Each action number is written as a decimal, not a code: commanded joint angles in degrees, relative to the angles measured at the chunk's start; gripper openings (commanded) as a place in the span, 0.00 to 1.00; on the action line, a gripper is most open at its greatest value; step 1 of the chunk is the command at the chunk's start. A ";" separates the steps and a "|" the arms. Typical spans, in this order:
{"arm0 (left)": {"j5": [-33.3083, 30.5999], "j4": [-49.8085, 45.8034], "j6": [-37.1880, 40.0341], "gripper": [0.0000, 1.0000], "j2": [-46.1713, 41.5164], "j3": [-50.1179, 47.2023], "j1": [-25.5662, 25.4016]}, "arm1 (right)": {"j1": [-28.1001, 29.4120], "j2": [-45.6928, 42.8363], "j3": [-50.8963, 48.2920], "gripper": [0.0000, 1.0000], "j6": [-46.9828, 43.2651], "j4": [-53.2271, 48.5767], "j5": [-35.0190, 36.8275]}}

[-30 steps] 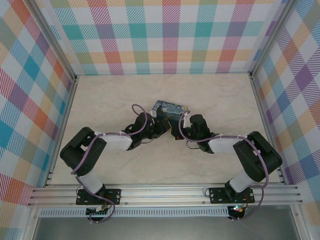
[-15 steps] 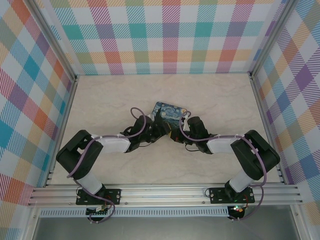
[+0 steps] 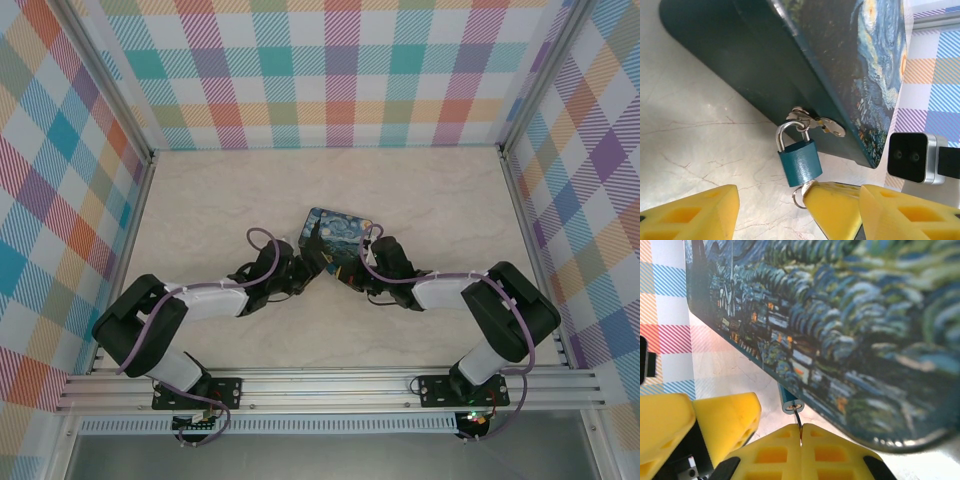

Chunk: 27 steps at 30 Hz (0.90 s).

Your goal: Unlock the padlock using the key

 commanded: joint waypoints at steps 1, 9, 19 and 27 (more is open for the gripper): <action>-0.64 4.89 -4.95 0.62 0.35 -1.14 0.46 | 0.66 -1.62 -0.10 0.00 3.81 0.36 0.17; 1.66 12.13 -8.87 0.50 5.09 -1.34 0.38 | 0.74 -1.49 0.21 0.00 5.32 -0.15 0.26; 3.32 18.91 -12.65 0.40 10.89 -0.72 0.11 | 0.76 -1.11 0.74 0.00 5.50 -0.42 0.08; 3.73 22.02 -14.36 0.35 13.69 0.04 0.02 | 0.76 -1.11 0.90 0.01 5.63 -0.62 0.17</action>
